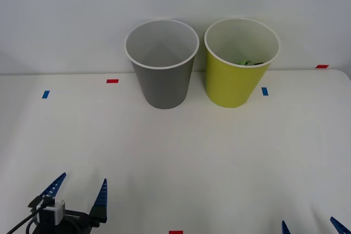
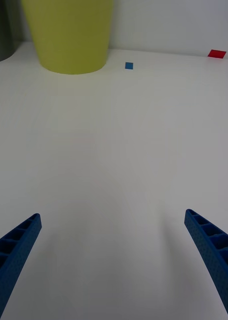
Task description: Put cans in the gray bin and PET bottles in the light green bin.
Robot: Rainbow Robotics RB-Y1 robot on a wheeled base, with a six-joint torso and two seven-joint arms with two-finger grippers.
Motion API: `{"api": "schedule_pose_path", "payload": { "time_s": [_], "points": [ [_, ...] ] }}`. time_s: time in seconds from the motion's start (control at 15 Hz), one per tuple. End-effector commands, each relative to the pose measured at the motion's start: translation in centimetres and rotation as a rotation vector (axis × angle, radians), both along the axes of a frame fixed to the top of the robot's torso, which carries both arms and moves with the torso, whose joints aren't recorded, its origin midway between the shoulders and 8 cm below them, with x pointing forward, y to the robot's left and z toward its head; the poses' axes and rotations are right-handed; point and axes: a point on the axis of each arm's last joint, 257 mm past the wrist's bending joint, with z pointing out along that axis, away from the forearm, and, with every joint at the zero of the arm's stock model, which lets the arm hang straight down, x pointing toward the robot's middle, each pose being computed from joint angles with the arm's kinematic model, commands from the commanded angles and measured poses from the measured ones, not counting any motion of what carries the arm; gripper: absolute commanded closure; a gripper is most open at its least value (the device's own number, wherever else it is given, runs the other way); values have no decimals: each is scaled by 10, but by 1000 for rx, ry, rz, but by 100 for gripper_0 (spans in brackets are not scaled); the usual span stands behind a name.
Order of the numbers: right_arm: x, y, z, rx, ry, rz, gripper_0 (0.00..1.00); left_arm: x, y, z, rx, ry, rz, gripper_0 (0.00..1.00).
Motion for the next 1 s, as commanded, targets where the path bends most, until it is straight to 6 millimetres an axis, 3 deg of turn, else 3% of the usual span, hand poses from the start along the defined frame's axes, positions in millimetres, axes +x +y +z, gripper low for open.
{"api": "schedule_pose_path", "payload": {
  "time_s": [0.07,0.27,1.0],
  "points": [
    [0,0,0,0,0,0,0,-12,3,-25,118,7,16,0],
    [0,0,0,0,0,0,0,-26,12,-27,169,9,56,0],
    [0,0,0,0,0,0,0,-62,14,-31,27,20,118,0]
  ]
}}
